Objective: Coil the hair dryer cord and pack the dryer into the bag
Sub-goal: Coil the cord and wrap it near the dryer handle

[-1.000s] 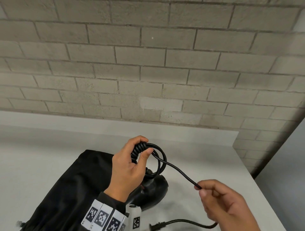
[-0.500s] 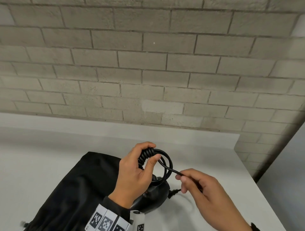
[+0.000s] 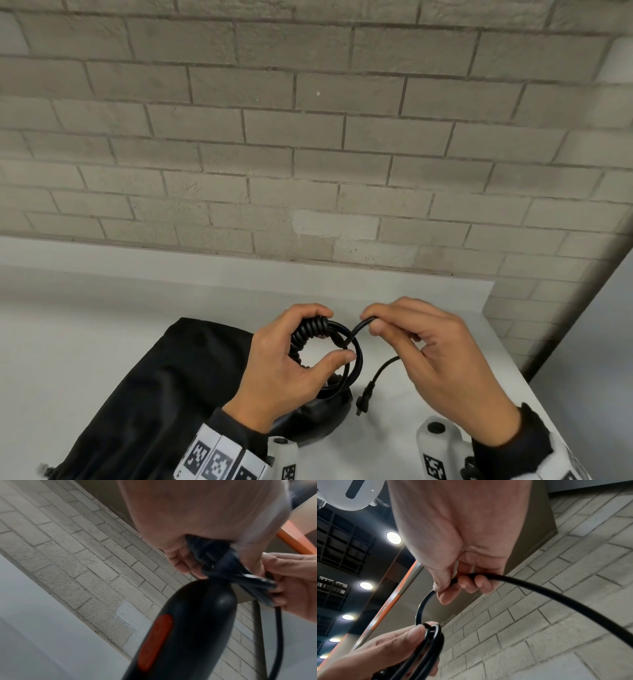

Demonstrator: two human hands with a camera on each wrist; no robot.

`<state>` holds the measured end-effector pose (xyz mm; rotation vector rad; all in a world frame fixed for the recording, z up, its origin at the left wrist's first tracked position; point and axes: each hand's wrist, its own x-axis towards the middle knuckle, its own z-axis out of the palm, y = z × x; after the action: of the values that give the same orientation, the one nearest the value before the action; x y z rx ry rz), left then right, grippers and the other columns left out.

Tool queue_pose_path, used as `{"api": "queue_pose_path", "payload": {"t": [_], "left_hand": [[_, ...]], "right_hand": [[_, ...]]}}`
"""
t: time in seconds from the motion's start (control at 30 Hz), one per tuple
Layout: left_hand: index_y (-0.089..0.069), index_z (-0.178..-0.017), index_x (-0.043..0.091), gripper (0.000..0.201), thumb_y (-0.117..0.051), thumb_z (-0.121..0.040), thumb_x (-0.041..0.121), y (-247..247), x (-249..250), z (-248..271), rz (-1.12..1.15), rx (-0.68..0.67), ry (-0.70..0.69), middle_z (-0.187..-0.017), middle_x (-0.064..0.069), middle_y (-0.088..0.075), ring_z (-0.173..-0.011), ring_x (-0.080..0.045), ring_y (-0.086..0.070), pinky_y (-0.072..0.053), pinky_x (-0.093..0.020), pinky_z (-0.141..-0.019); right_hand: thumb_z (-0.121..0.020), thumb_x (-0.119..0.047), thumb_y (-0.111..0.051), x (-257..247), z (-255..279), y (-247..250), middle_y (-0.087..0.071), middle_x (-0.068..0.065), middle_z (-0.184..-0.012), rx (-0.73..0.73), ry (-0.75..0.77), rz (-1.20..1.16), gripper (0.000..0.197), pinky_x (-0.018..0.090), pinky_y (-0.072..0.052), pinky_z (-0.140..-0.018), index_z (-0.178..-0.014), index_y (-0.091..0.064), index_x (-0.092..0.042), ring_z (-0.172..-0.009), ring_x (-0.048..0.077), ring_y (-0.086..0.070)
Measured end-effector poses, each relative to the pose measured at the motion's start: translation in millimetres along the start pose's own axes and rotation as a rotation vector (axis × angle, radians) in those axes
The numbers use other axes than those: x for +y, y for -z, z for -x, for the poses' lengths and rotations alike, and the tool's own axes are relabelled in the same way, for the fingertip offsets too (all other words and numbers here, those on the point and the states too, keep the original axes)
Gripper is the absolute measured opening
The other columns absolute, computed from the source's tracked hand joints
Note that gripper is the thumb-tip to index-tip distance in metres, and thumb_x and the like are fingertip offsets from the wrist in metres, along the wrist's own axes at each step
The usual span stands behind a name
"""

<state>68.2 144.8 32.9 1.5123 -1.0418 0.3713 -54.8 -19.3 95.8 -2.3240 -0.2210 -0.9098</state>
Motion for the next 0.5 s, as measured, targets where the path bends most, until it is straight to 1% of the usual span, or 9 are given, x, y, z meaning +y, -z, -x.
{"api": "queue_pose_path", "payload": {"t": [0.1,0.2,0.27,0.33,0.4,0.43,0.5], "left_hand": [[-0.066,-0.106,0.025,0.041,-0.084,-0.072,0.038,1.6,1.0,-0.3,0.004,0.004,-0.004,-0.095,0.015,-0.071,-0.087,-0.008,-0.07,-0.055,-0.02,-0.078],[-0.066,-0.105,0.026,0.033,-0.079,-0.077,0.037,1.3,2.8,0.8,0.016,-0.006,-0.018,-0.094,0.015,-0.07,-0.085,-0.008,-0.07,-0.055,-0.02,-0.076],[-0.064,-0.104,0.027,0.029,-0.076,-0.081,0.038,0.7,3.7,2.2,0.017,-0.004,-0.031,-0.091,0.014,-0.07,-0.082,-0.007,-0.07,-0.053,-0.017,-0.074],[-0.063,-0.103,0.027,0.026,-0.074,-0.083,0.039,0.8,4.3,2.9,0.019,0.005,-0.033,-0.089,0.014,-0.069,-0.08,-0.006,-0.069,-0.052,-0.015,-0.072],[-0.062,-0.102,0.029,0.024,-0.072,-0.084,0.04,1.2,4.7,3.1,0.021,0.013,-0.027,-0.088,0.015,-0.069,-0.078,-0.006,-0.069,-0.051,-0.014,-0.071],[-0.062,-0.102,0.03,0.023,-0.072,-0.084,0.041,1.2,4.9,3.1,0.022,0.016,-0.028,-0.087,0.015,-0.068,-0.077,-0.005,-0.068,-0.051,-0.014,-0.07],[-0.062,-0.1,0.031,0.021,-0.071,-0.085,0.044,0.9,5.1,3.7,0.022,0.025,-0.039,-0.084,0.017,-0.067,-0.072,-0.003,-0.066,-0.049,-0.012,-0.068]], "right_hand": [[-0.095,-0.026,-0.059,-4.6,-11.4,-3.1,-0.063,-0.013,-0.08,-0.007,0.035,0.014,0.014,0.014,-0.042,-0.066,-0.102,-0.07,-0.024,-0.073,0.009,-0.057],[-0.092,-0.018,-0.064,-6.3,-19.5,-8.5,-0.065,-0.021,-0.086,0.015,0.002,-0.043,0.013,0.008,-0.04,-0.068,-0.103,-0.071,-0.022,-0.078,0.002,-0.059],[-0.091,-0.016,-0.065,-6.0,-23.4,-13.2,-0.067,-0.02,-0.09,0.03,-0.049,-0.103,0.014,0.007,-0.042,-0.069,-0.103,-0.07,-0.022,-0.081,0.0,-0.061],[-0.09,-0.017,-0.065,-2.9,-25.4,-18.7,-0.068,-0.017,-0.089,0.045,-0.088,-0.147,0.011,0.009,-0.044,-0.07,-0.099,-0.07,-0.02,-0.084,0.004,-0.063],[-0.09,-0.019,-0.066,2.2,-25.8,-24.1,-0.068,-0.013,-0.088,0.065,-0.128,-0.169,0.008,0.016,-0.049,-0.072,-0.095,-0.072,-0.02,-0.087,0.009,-0.065],[-0.089,-0.019,-0.066,4.8,-25.3,-26.6,-0.068,-0.012,-0.087,0.07,-0.147,-0.184,0.007,0.02,-0.051,-0.073,-0.093,-0.072,-0.02,-0.087,0.012,-0.065],[-0.089,-0.017,-0.067,7.7,-23.8,-30.5,-0.067,-0.01,-0.085,0.064,-0.178,-0.231,0.007,0.022,-0.052,-0.073,-0.092,-0.072,-0.02,-0.084,0.014,-0.066]]}}
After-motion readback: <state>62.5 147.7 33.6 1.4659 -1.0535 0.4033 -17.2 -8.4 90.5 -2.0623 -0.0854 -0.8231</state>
